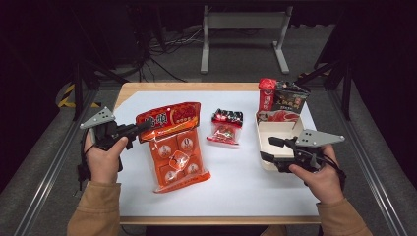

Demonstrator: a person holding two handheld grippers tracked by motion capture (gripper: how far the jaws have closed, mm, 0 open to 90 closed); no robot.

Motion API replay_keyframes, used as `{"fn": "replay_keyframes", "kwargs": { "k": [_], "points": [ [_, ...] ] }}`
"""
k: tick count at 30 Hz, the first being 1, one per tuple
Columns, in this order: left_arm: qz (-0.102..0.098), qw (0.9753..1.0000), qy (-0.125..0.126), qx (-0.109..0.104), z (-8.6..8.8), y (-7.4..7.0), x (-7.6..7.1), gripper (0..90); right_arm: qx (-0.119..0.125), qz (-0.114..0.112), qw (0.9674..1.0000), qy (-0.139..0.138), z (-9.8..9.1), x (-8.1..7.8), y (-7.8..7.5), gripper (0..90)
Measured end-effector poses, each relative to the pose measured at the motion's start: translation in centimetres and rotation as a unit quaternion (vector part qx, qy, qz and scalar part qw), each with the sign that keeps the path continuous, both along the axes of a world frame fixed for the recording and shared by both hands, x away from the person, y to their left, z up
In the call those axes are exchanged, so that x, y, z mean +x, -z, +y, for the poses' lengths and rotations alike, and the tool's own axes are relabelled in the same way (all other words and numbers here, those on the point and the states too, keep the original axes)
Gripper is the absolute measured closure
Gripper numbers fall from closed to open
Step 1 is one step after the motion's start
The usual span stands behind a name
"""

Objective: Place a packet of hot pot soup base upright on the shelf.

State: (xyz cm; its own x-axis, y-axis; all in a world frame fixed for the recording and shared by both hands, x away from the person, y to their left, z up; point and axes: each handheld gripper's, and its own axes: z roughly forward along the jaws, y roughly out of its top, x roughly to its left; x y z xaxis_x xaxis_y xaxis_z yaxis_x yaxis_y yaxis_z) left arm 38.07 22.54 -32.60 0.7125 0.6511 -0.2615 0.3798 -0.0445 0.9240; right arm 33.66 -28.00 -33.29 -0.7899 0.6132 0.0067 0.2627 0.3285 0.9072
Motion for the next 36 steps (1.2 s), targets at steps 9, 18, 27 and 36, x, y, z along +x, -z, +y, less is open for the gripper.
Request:
{"fn": "replay_keyframes", "kwargs": {
  "k": [9, 18, 27, 36],
  "points": [
    [-0.031, 0.9986, 0.044, 0.004, -1.4, -2.0, -1.9, 90.0, 0.000, 0.008, 0.9998, -0.018, 0.7, -0.1, -0.3, 46.5],
    [-0.053, 0.9937, 0.096, -0.024, -2.6, -3.0, -3.1, 90.0, 0.014, 0.014, 0.9991, -0.036, 2.1, -0.2, -0.3, 40.4],
    [-0.076, 0.9865, 0.145, -0.010, -4.3, -4.2, -4.5, 90.0, 0.012, 0.013, 0.9983, -0.055, 3.4, -0.2, -0.2, 39.3],
    [-0.093, 0.9824, 0.162, -0.008, -5.2, -5.1, -5.7, 90.0, 0.009, 0.000, 0.9974, -0.071, 4.9, 0.0, -0.2, 31.0]
  ]
}}
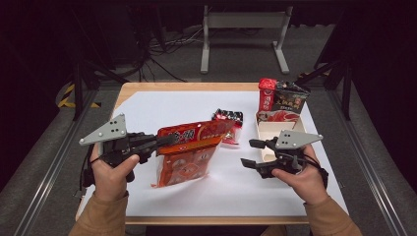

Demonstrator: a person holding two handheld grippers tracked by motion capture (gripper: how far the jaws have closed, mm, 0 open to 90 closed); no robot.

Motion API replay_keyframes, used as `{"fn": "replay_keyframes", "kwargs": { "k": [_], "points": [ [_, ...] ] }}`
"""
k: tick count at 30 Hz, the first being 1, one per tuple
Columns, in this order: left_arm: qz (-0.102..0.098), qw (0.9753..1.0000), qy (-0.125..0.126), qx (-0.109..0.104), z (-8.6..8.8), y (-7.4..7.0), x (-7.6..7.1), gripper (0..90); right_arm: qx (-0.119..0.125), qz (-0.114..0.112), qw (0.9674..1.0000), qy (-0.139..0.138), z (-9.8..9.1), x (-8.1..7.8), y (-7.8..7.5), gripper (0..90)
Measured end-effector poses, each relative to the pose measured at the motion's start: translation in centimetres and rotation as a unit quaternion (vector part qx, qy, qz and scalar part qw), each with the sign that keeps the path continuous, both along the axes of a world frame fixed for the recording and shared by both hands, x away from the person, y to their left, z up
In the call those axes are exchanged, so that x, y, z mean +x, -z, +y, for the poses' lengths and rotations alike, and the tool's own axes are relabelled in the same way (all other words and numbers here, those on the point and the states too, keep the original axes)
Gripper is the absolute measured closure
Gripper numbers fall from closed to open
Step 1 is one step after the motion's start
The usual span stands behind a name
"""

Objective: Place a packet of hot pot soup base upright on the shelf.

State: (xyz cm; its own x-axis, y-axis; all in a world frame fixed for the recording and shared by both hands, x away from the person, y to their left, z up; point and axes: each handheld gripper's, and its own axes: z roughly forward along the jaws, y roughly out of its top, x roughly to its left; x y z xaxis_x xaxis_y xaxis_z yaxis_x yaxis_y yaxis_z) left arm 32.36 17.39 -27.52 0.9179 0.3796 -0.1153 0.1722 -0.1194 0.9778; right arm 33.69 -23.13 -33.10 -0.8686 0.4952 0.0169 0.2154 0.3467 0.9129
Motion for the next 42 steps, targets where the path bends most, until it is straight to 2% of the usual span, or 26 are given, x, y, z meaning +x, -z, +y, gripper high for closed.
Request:
{"fn": "replay_keyframes", "kwargs": {
  "k": [7, 14, 18, 24, 30, 33, 38, 42],
  "points": [
    [-0.018, 0.9998, -0.001, -0.006, 0.0, -0.5, -0.6, 90.0, -0.004, -0.010, 0.9998, -0.018, 2.1, 0.7, 0.5, 26.8],
    [-0.017, 0.9997, 0.013, -0.011, -0.3, -0.5, -0.6, 90.0, 0.013, -0.005, 0.9991, -0.040, 3.6, 1.4, 1.0, 25.8],
    [-0.016, 0.9995, 0.023, -0.012, -0.7, -0.6, -0.8, 90.0, 0.014, -0.006, 0.9982, -0.057, 4.6, 1.5, 1.4, 25.5],
    [-0.022, 0.9993, 0.027, -0.010, -1.2, -0.7, -1.1, 90.0, 0.017, -0.009, 0.9958, -0.090, 6.6, 1.4, 2.4, 25.3],
    [-0.026, 0.9989, 0.036, -0.013, -1.5, -0.8, -1.4, 90.0, 0.021, -0.013, 0.9931, -0.114, 7.7, 1.6, 3.1, 24.9],
    [-0.030, 0.9989, 0.035, -0.007, -1.7, -0.8, -1.5, 90.0, 0.028, -0.013, 0.9908, -0.131, 8.1, 1.6, 3.3, 24.9],
    [-0.029, 0.9987, 0.040, -0.009, -1.8, -0.9, -1.7, 90.0, 0.033, -0.006, 0.9900, -0.137, 8.4, 1.7, 3.7, 24.9],
    [-0.036, 0.9985, 0.040, -0.008, -1.9, -1.0, -1.9, 90.0, 0.040, 0.007, 0.9877, -0.151, 8.8, 2.0, 4.3, 24.9]
  ]
}}
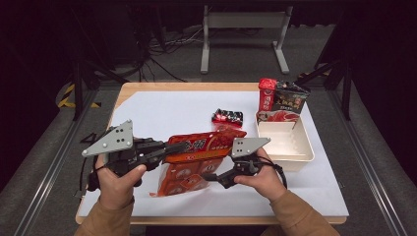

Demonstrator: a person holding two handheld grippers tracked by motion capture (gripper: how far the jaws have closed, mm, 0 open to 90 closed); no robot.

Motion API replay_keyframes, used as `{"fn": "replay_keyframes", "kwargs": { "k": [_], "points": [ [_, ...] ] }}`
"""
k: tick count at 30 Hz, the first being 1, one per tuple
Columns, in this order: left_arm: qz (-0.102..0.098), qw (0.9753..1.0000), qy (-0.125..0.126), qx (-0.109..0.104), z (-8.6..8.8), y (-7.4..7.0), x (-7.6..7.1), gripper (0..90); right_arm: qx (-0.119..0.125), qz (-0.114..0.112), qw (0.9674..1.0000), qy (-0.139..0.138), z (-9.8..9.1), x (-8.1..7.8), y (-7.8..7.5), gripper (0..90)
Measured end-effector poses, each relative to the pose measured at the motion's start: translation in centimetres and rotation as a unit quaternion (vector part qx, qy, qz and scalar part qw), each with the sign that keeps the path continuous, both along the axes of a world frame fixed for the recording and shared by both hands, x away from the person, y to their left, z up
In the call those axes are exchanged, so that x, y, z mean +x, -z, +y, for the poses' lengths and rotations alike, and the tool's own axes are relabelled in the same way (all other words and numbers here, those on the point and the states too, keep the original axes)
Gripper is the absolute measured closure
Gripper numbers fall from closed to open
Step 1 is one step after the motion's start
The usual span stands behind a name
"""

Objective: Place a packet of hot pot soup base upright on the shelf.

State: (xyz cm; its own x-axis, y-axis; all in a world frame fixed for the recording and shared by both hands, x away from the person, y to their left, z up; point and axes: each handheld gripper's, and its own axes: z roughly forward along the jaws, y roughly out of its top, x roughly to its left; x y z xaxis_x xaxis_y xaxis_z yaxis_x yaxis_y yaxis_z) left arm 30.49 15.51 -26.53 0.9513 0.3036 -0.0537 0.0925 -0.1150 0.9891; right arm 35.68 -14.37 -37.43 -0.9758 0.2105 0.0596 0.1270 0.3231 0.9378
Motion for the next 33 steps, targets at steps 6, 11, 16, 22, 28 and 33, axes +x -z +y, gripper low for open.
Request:
{"fn": "replay_keyframes", "kwargs": {
  "k": [6, 11, 16, 22, 28, 33],
  "points": [
    [0.001, 1.0000, -0.002, -0.002, 0.1, 0.0, 0.0, 90.0, -0.005, 0.005, 0.9999, -0.012, -0.1, 0.1, 0.2, 39.5],
    [0.000, 0.9999, -0.010, -0.007, 0.5, -0.1, 0.0, 90.0, -0.016, -0.011, 0.9995, -0.027, -0.8, 0.1, -0.1, 63.0],
    [-0.003, 0.9999, -0.013, -0.011, 0.6, -0.1, -0.1, 90.0, -0.017, -0.015, 0.9990, -0.039, -0.9, 0.0, -0.4, 66.2],
    [-0.004, 0.9996, -0.018, -0.023, 1.1, 0.0, 0.2, 90.0, -0.032, -0.032, 0.9983, -0.037, -1.4, -0.6, -1.5, 69.8],
    [0.002, 0.9993, -0.017, -0.033, 1.4, 0.2, 0.6, 90.0, -0.044, -0.036, 0.9975, -0.042, -1.8, -1.0, -2.4, 71.0],
    [0.008, 0.9991, -0.025, -0.034, 1.5, 0.5, 0.9, 90.0, -0.048, -0.029, 0.9975, -0.042, -2.0, -1.1, -2.5, 71.3]
  ]
}}
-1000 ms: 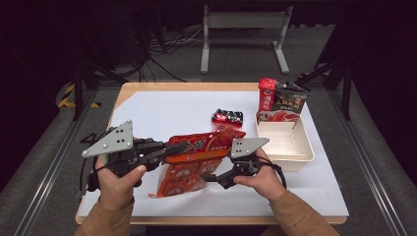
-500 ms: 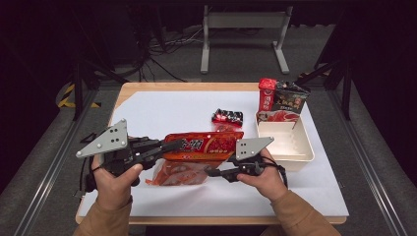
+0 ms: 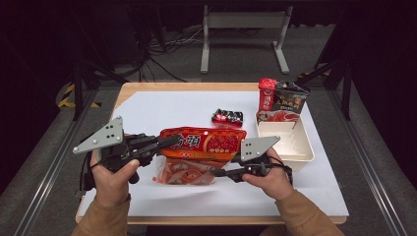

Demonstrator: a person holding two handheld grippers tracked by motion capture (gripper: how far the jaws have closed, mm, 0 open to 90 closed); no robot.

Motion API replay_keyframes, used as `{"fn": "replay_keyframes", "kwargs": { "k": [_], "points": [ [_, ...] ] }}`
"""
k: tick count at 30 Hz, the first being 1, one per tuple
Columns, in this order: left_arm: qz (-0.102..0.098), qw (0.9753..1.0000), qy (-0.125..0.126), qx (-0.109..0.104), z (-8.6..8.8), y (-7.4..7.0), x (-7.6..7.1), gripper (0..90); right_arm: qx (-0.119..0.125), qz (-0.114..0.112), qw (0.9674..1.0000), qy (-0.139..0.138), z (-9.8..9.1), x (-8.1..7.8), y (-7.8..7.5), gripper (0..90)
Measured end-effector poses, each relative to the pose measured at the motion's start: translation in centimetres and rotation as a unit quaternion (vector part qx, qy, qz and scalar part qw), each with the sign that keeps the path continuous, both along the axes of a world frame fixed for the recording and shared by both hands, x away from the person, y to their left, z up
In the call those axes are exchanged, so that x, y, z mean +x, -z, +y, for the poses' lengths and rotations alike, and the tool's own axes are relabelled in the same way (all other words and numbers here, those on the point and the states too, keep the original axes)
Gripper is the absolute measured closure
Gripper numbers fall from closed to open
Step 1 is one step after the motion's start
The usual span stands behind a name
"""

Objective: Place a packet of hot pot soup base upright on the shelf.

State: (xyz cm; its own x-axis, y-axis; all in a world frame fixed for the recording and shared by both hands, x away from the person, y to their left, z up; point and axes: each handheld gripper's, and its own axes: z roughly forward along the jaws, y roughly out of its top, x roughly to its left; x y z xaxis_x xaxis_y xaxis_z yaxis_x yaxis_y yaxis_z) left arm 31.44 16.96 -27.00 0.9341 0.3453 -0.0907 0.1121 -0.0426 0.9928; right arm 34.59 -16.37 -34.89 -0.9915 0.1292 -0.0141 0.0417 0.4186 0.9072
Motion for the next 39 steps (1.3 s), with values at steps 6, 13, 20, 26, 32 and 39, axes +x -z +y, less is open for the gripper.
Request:
{"fn": "replay_keyframes", "kwargs": {
  "k": [6, 13, 20, 26, 32, 39],
  "points": [
    [0.002, 0.9999, -0.012, -0.011, 0.2, 0.3, 0.5, 85.5, -0.011, 0.002, 0.9999, 0.010, -0.3, 0.0, -0.3, 71.4],
    [0.008, 0.9993, -0.035, -0.003, 0.1, 0.6, 0.9, 60.7, -0.022, 0.003, 0.9994, 0.028, -1.0, 0.1, -0.6, 71.5],
    [0.010, 0.9982, -0.057, 0.017, 0.0, 0.9, 1.3, 39.7, -0.016, -0.002, 0.9988, 0.047, -2.5, 0.1, -1.9, 71.4],
    [0.020, 0.9961, -0.081, 0.028, 0.9, 1.0, 1.7, 30.9, -0.017, 0.000, 0.9961, 0.087, -5.2, 0.4, -3.3, 71.4],
    [0.029, 0.9944, -0.097, 0.030, 1.7, 1.1, 2.0, 29.9, -0.026, -0.007, 0.9934, 0.112, -7.1, 0.5, -4.6, 71.4],
    [0.050, 0.9929, -0.105, 0.023, 2.7, 1.8, 2.8, 29.9, -0.021, -0.004, 0.9901, 0.139, -8.9, 0.7, -6.0, 71.4]
  ]
}}
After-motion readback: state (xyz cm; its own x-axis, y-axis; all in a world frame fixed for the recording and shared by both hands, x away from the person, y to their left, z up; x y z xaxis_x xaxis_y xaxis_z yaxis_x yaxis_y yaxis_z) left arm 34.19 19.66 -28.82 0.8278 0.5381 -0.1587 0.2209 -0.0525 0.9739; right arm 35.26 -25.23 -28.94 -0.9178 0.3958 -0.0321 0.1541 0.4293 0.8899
